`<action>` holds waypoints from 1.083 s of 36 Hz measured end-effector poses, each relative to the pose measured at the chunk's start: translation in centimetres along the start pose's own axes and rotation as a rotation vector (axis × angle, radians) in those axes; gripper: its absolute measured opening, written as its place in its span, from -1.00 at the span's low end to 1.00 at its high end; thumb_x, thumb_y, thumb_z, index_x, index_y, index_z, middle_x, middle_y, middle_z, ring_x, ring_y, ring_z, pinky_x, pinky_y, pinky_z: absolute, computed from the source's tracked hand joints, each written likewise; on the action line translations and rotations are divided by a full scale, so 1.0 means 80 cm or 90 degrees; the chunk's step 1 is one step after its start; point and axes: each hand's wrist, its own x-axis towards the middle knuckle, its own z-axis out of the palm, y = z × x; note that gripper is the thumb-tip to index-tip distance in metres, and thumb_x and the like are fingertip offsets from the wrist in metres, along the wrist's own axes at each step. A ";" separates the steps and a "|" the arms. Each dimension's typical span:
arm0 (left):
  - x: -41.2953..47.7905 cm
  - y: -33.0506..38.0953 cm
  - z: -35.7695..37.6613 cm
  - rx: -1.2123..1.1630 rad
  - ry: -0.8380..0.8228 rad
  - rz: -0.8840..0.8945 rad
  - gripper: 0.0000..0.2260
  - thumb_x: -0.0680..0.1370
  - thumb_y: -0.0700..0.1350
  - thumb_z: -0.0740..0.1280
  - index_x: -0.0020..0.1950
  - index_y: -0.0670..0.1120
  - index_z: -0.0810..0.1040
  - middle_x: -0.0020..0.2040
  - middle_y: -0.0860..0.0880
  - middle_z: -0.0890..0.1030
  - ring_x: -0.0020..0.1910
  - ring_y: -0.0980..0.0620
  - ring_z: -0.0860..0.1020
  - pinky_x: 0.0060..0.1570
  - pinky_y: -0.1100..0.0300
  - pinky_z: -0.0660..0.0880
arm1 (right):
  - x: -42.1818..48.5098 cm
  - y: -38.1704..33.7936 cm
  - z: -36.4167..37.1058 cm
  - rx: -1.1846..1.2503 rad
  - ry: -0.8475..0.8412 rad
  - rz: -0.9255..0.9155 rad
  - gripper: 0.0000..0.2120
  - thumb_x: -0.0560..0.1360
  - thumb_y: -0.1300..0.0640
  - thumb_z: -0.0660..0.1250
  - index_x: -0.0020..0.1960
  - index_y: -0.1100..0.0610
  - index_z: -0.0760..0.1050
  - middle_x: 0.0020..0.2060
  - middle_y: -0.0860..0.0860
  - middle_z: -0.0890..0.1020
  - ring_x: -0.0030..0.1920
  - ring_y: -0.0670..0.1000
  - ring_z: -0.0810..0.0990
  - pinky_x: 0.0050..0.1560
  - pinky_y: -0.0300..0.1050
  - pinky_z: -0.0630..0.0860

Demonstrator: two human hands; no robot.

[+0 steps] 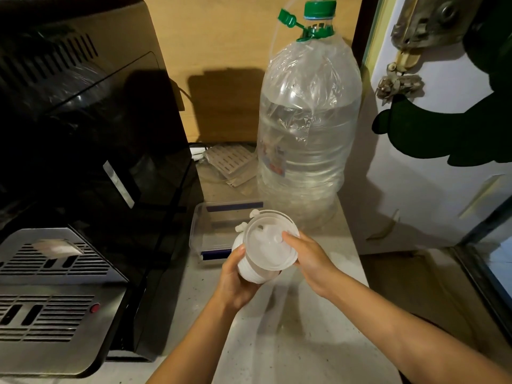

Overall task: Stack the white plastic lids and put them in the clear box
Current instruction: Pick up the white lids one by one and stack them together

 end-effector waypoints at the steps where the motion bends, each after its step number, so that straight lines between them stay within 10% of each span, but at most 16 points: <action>1: 0.000 0.001 0.001 0.001 -0.009 0.001 -0.41 -0.01 0.14 0.58 -0.03 0.01 0.63 -0.12 -0.08 0.68 -0.10 -0.05 0.60 -0.17 0.05 0.57 | 0.000 -0.001 0.001 -0.031 0.008 -0.004 -0.73 0.56 0.13 0.16 0.24 0.05 0.44 0.18 0.05 0.56 0.16 0.02 0.50 0.13 -0.14 0.40; 30: 0.002 0.015 0.026 0.001 -0.100 0.025 -0.46 -0.04 0.11 0.59 -0.12 -0.02 0.67 -0.20 -0.05 0.68 -0.18 0.00 0.64 -0.16 0.12 0.59 | 0.007 0.005 0.015 -0.062 -0.034 0.008 -0.73 0.60 0.13 0.08 0.27 0.03 0.36 0.05 -0.01 0.52 0.00 -0.07 0.49 0.16 -0.10 0.46; 39: 0.000 0.018 0.027 0.095 -0.024 -0.002 -0.21 -0.13 0.14 0.57 0.04 -0.07 0.51 -0.19 -0.07 0.62 -0.17 -0.01 0.58 -0.22 0.11 0.58 | 0.007 0.009 0.017 -0.022 -0.062 0.021 -0.65 0.60 0.17 0.08 0.38 0.01 0.28 0.15 -0.01 0.49 0.18 0.03 0.46 0.16 -0.07 0.47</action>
